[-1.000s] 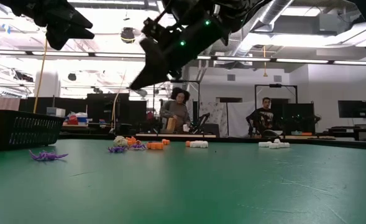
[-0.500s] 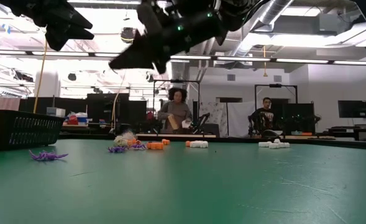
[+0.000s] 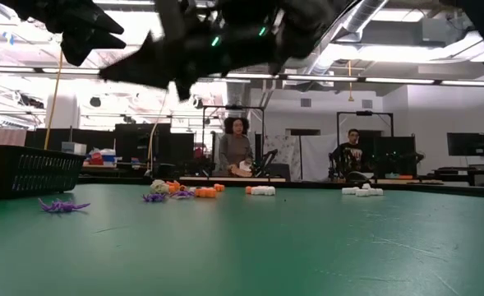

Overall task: Sort Halloween decoration
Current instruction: Put the purple spider toy into the top black basket

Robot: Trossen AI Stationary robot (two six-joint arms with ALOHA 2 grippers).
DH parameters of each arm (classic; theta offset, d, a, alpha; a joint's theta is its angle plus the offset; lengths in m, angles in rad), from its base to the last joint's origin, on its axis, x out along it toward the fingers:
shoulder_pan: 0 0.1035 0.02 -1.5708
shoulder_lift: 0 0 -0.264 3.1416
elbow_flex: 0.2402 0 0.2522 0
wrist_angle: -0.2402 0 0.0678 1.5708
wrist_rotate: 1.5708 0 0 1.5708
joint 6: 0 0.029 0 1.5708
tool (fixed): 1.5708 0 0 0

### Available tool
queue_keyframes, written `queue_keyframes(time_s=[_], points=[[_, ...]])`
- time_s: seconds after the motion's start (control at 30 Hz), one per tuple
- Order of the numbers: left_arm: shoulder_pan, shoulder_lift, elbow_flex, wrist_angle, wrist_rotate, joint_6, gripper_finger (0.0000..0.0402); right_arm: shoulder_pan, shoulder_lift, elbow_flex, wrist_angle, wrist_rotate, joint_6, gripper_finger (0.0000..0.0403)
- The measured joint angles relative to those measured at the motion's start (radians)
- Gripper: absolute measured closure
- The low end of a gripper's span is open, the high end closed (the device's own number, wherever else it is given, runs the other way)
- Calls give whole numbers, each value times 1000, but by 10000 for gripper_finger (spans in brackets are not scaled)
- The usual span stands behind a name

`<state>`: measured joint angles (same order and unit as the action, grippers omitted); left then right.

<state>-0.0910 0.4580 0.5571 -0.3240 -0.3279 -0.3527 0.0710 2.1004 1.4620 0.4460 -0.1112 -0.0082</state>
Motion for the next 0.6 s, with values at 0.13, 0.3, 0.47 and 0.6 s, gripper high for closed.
queue_keyframes(time_s=[0.13, 0.3, 0.47, 0.6], points=[[0, 0, 0, 4, 0, -7, 267, -10, 113, 106, 14, 3, 11, 392], [0, 0, 0, 3, 1, -9, 267, -17, 227, 284, -1, 2, -1, 392], [0, 0, 0, 1, 0, -9, 267, -37, 314, 425, -80, -2, -26, 392], [0, 0, 0, 2, 0, -1, 267, -50, 376, 517, -112, -39, -19, 392]])
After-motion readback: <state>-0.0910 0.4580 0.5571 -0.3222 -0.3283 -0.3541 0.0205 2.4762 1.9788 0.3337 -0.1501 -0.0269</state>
